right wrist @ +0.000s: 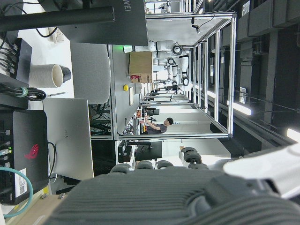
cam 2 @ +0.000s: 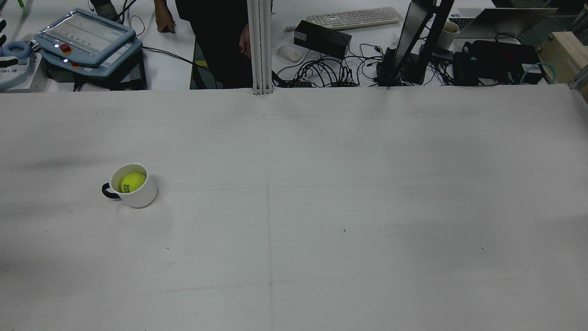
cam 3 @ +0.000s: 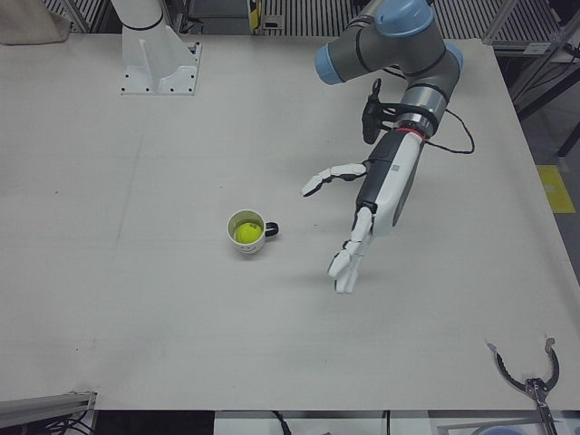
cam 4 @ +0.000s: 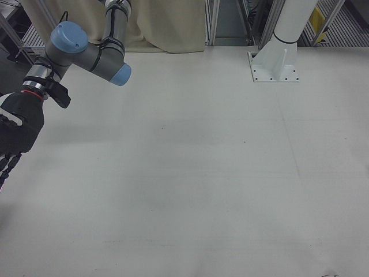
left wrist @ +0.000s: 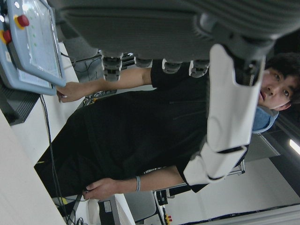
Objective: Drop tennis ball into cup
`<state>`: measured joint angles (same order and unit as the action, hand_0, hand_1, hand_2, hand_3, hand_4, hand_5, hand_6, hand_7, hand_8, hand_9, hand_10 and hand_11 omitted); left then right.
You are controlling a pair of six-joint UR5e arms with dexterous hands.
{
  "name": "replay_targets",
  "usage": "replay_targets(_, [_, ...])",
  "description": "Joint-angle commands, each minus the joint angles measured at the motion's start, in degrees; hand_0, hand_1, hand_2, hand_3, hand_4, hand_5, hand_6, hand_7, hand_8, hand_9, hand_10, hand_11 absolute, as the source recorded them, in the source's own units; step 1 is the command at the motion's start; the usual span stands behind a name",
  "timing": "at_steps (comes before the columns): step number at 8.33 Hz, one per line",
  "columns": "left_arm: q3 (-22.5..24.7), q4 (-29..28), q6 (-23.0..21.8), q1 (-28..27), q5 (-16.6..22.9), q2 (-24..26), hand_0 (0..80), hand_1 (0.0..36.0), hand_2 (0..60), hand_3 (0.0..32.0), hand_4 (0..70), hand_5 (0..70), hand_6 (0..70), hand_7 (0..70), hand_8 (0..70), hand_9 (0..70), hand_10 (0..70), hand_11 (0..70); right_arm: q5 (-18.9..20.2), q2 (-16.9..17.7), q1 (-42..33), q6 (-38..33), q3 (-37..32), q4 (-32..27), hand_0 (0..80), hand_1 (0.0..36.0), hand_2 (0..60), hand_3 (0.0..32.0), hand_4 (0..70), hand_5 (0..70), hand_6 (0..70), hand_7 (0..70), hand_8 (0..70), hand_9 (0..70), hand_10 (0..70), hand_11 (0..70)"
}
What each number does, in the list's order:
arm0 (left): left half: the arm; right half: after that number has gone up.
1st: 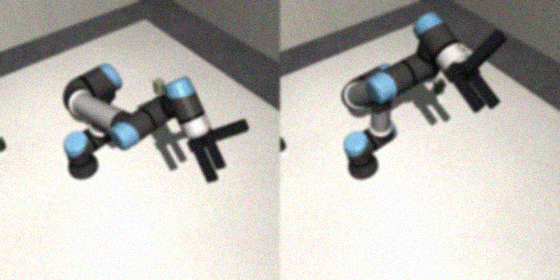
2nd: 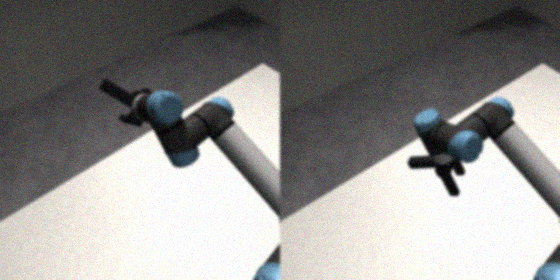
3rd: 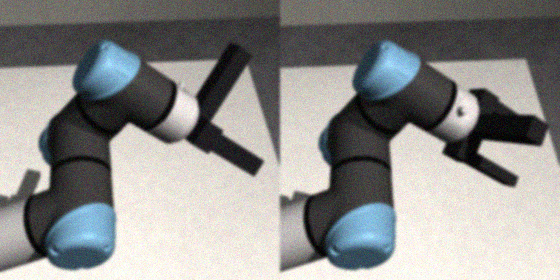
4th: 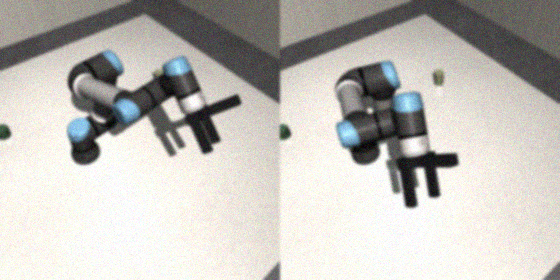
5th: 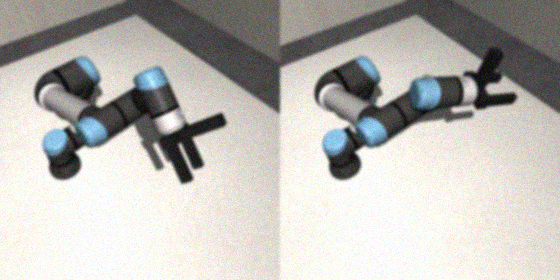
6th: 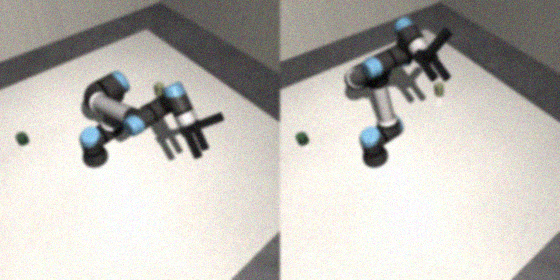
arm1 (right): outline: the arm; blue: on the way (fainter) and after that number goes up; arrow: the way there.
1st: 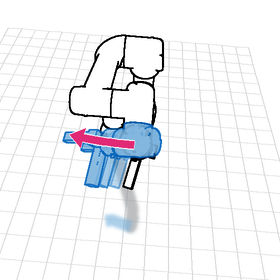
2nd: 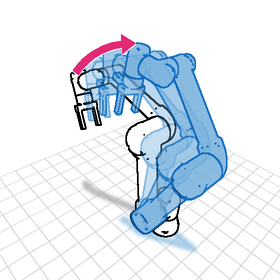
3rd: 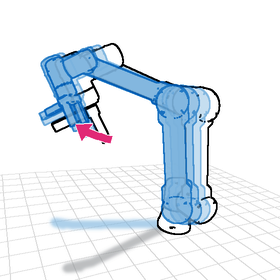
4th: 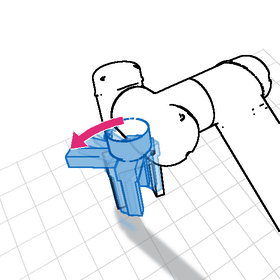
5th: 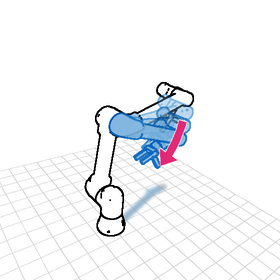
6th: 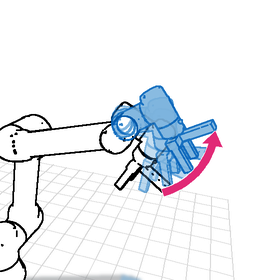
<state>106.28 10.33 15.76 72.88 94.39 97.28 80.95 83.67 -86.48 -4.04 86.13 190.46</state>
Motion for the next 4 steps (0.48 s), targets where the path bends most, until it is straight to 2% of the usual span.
replay_targets(1, [-1.2,4.1,0.2,7.0,1.1,-0.2,58.9,36.0,43.4,3.0,0.0,10.2,1.3,0.0,0.3,0.0,4.5,10.1,0.0,0.0,0.0,0.0,0.0,0.0,0.0,0.0,0.0,0.0,0.0,0.0,0.0,0.0,0.0,0.0,0.0,0.0])
replay_targets(2, [-1.2,5.0,0.0,7.1,1.3,-0.2,58.0,36.0,48.6,3.8,0.0,10.2,0.9,0.0,0.0,0.0,3.8,9.1,0.0,0.0,0.0,0.0,0.0,0.0,0.0,0.0,0.0,0.0,0.0,0.0,0.0,0.0,0.0,0.0,0.0,0.0])
replay_targets(4, [-1.0,5.1,-0.4,8.8,1.9,-0.2,59.0,36.0,53.4,2.8,0.0,10.5,1.1,0.0,0.0,0.0,3.5,8.8,0.0,0.0,0.0,0.0,0.0,0.0,0.0,0.0,0.0,0.0,0.0,0.0,0.0,0.0,0.0,0.0,0.0,0.0])
